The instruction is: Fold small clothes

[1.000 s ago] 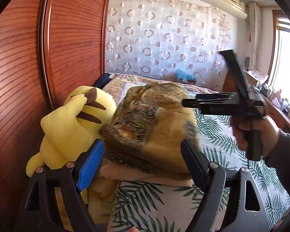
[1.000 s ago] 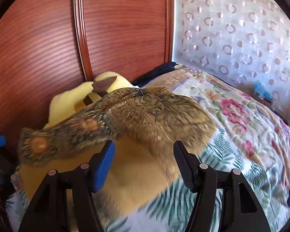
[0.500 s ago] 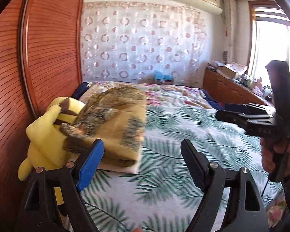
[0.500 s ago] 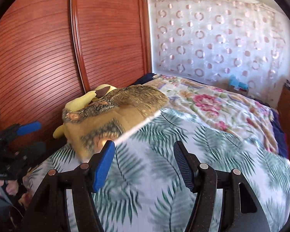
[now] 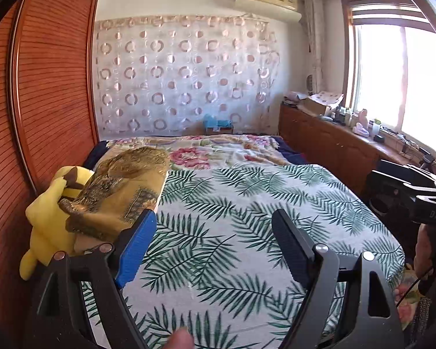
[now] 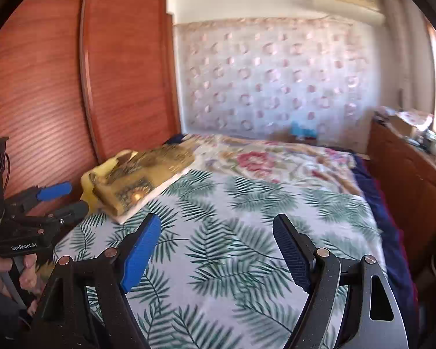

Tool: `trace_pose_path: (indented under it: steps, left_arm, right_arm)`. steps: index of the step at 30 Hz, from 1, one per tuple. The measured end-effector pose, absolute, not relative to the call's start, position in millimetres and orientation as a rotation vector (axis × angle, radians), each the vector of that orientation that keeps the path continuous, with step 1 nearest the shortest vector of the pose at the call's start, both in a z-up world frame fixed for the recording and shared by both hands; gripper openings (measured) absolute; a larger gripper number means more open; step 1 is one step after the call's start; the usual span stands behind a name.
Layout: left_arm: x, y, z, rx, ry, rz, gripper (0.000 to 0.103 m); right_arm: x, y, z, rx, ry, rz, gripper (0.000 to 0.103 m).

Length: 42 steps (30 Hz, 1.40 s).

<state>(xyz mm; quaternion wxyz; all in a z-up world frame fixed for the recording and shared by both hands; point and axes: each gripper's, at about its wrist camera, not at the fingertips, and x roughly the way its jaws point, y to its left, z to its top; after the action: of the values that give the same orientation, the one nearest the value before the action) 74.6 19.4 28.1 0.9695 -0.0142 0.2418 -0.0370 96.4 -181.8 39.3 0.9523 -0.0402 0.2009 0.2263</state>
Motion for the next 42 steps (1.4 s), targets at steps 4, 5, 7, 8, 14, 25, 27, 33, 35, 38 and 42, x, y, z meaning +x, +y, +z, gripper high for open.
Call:
trace_pose_path:
  steps: [4, 5, 7, 8, 14, 25, 27, 33, 35, 38, 42]
  left_arm:
    - [70.5, 7.3, 41.7, -0.02, 0.457, -0.083, 0.082]
    - [70.5, 5.4, 43.8, -0.02, 0.454, -0.082, 0.082]
    - [70.4, 3.0, 46.7, -0.022, 0.448, -0.084, 0.082]
    - [69.8, 2.0, 47.9, -0.025, 0.444, -0.085, 0.082]
    - [67.6, -1.1, 48.4, -0.018, 0.443, -0.077, 0.082]
    - [67.8, -1.9, 48.5, -0.018, 0.442, -0.078, 0.082]
    - [67.6, -2.2, 49.0, -0.019, 0.441, -0.078, 0.082]
    - [66.5, -2.8, 47.8, -0.014, 0.433, -0.077, 0.082]
    - [66.8, -2.5, 46.9, -0.015, 0.433, -0.077, 0.082]
    - [66.2, -2.4, 46.9, -0.015, 0.432, -0.076, 0.082]
    - [65.9, -2.2, 47.0, -0.016, 0.431, -0.077, 0.082]
  right_arm:
    - [67.8, -199.5, 47.6, -0.036, 0.366, 0.369, 0.081]
    - [63.0, -203.5, 47.4, -0.027, 0.356, 0.359, 0.081]
    - [51.7, -207.8, 50.2, -0.014, 0.341, 0.337, 0.081]
    - [49.1, -209.0, 51.6, -0.009, 0.338, 0.332, 0.081]
    - [32.3, -204.9, 51.7, -0.01, 0.323, 0.303, 0.081]
    - [42.1, -202.7, 45.6, 0.003, 0.337, 0.302, 0.081]
    - [43.0, -202.8, 45.8, -0.002, 0.335, 0.296, 0.081]
    - [46.2, -207.2, 44.0, -0.006, 0.337, 0.291, 0.081]
    - [47.0, -208.5, 43.8, -0.006, 0.336, 0.291, 0.081]
    - [48.4, -212.1, 44.4, -0.009, 0.336, 0.289, 0.081]
    - [50.3, -215.8, 45.1, -0.009, 0.338, 0.291, 0.081]
